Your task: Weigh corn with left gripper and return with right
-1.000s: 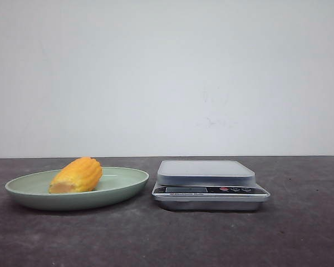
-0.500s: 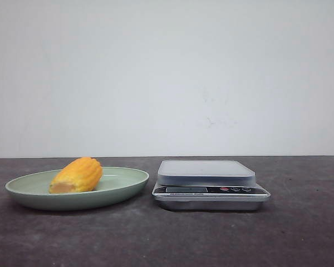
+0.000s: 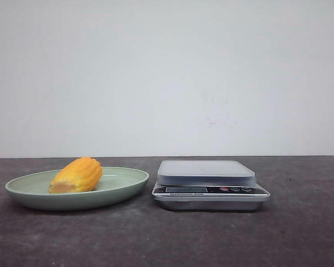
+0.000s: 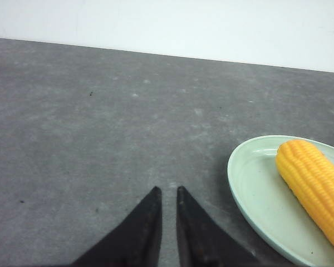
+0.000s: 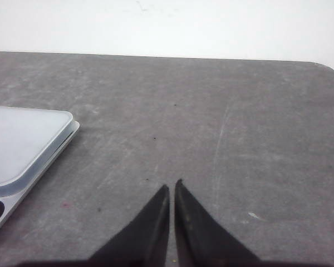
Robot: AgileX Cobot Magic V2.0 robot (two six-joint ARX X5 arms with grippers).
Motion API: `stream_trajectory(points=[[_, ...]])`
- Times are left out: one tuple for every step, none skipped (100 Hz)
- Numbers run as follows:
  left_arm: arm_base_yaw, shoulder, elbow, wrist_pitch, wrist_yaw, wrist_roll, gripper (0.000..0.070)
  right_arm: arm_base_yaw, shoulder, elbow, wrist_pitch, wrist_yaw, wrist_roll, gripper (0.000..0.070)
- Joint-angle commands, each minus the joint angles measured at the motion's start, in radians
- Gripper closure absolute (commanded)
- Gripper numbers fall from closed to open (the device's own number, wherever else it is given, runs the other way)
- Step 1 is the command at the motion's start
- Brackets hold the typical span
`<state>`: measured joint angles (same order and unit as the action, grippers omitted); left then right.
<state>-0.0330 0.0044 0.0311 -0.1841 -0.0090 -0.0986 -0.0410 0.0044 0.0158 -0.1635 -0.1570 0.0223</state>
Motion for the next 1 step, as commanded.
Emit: stream_trajectory(points=[[0.0, -0.001, -0.017, -0.004, -0.002, 0.007, 0.0689, 0.0, -0.001, -0.002, 0.006, 0.0, -0.01, 0.069]])
